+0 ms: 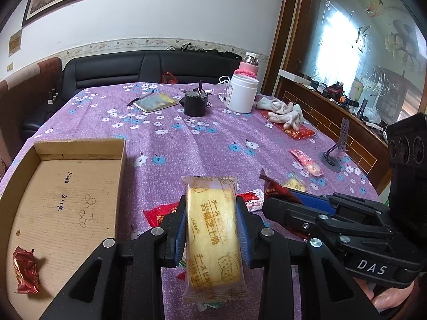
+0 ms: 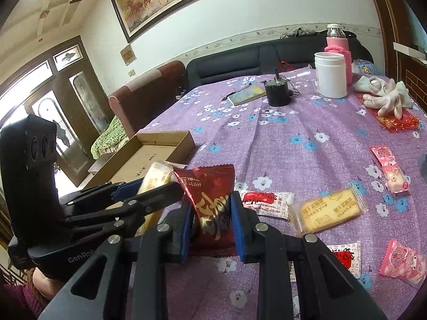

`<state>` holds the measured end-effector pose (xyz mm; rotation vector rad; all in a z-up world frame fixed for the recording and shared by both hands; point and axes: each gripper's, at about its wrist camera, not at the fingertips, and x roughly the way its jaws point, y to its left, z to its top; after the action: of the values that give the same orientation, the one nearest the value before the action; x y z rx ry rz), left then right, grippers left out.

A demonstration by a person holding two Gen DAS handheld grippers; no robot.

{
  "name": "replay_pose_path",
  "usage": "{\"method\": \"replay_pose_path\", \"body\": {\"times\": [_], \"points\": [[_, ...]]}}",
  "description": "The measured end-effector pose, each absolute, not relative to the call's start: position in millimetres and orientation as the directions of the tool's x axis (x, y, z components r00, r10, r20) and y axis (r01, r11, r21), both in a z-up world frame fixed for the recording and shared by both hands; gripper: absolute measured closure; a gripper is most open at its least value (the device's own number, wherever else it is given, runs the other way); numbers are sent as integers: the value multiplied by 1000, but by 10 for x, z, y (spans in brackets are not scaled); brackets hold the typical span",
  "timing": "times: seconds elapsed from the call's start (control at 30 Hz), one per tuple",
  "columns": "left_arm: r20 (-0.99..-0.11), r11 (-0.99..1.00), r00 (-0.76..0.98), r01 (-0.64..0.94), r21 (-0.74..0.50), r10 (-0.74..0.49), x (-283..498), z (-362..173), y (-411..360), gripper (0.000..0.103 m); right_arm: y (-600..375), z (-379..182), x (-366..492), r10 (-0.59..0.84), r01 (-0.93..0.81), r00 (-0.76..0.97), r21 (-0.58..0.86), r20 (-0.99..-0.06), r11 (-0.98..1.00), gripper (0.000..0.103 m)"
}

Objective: Organize snacks
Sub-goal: 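Carry the cake packet and red candy over the box with both grippers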

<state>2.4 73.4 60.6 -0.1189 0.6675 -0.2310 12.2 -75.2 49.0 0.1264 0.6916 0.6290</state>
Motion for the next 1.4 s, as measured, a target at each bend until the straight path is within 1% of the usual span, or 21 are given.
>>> {"method": "replay_pose_path", "body": {"times": [0.23, 0.47, 0.6, 0.7, 0.8, 0.87, 0.93, 1.03, 1.13, 1.2, 1.27, 1.33, 1.4], "points": [[-573, 967, 781, 165, -192, -247, 2, 686, 806, 69, -769, 473, 141, 574, -484, 602, 318, -554, 815, 78], [-536, 959, 804, 144, -243, -256, -31, 789, 1000, 69, -723, 529, 118, 578, -466, 597, 346, -556, 814, 78], [-514, 955, 821, 119, -272, -248, -50, 852, 1156, 69, -602, 605, 54, 580, -463, 579, 354, -573, 812, 78], [-503, 953, 833, 89, -290, -230, -55, 891, 1296, 69, -447, 702, -21, 582, -481, 568, 339, -581, 808, 77], [-505, 957, 844, 29, -290, -178, -39, 914, 1472, 69, -271, 815, -87, 598, -513, 560, 327, -573, 794, 77], [-503, 950, 850, -10, -312, -156, -29, 914, 1621, 69, -136, 854, -104, 616, -534, 543, 333, -570, 778, 77], [-512, 942, 851, -69, -330, -117, -14, 888, 1794, 68, 10, 872, -96, 628, -549, 530, 333, -569, 766, 77], [-558, 919, 828, -185, -349, -46, 27, 800, 2062, 68, 208, 859, -62, 646, -566, 510, 344, -568, 749, 77], [-609, 886, 793, -272, -376, -14, 68, 673, 2290, 68, 427, 765, 51, 683, -566, 449, 408, -577, 717, 77], [-645, 873, 762, -345, -345, 46, 82, 615, 2385, 68, 560, 699, 112, 695, -566, 419, 431, -584, 703, 77], [-650, 860, 759, -365, -357, 52, 72, 587, 2431, 68, 653, 663, 158, 706, -567, 398, 449, -585, 691, 77], [-654, 863, 751, -389, -322, 95, 66, 596, 2421, 68, 762, 625, 193, 713, -569, 380, 459, -589, 683, 77], [-661, 861, 744, -398, -317, 100, 58, 584, 2430, 68, 831, 597, 217, 711, -567, 378, 459, -592, 684, 77]]}}
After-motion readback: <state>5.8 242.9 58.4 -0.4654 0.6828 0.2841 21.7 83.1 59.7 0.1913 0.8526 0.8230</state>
